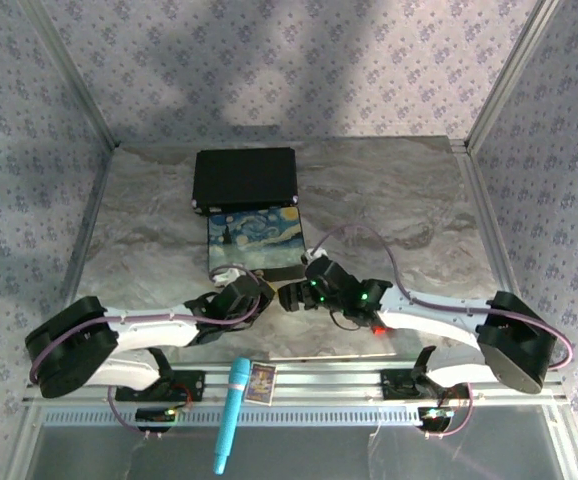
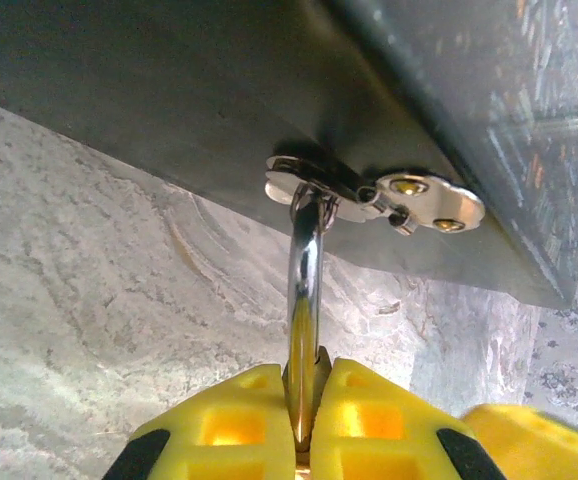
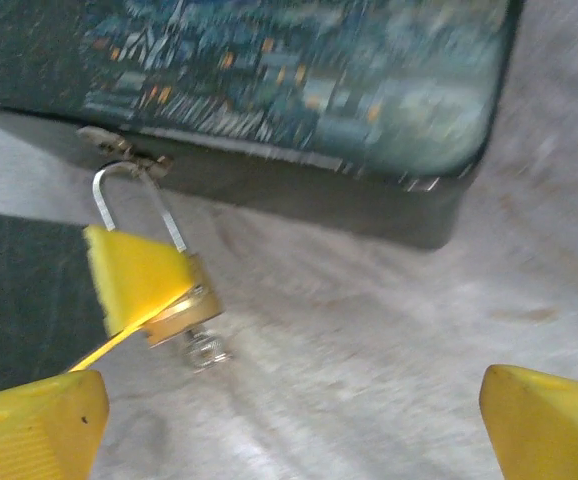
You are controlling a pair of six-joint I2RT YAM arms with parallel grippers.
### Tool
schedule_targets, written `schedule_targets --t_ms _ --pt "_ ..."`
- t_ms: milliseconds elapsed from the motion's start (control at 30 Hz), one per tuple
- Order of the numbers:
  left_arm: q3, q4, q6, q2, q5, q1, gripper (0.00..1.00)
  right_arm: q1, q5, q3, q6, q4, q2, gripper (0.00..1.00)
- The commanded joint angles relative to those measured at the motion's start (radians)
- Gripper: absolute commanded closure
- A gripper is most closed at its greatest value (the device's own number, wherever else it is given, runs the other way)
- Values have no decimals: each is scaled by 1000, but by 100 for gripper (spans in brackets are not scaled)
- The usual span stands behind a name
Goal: Unlock the padlock with the key
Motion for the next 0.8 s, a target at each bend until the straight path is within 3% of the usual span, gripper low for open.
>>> schedule_targets --t_ms 0,167,267,400,767 --pt "-1 9 9 -29 1 8 100 38 168 7 -236 -153 8 6" --pt "-6 11 6 -37 8 11 100 90 47 -110 -418 140 -6 26" --pt "-5 19 5 -34 19 11 100 125 51 -149 -478 264 7 32" --pt "-5 29 3 -29 25 11 100 159 110 -127 -553 296 78 33" --pt "-13 53 -6 -23 40 11 100 174 177 -133 -616 424 173 53"
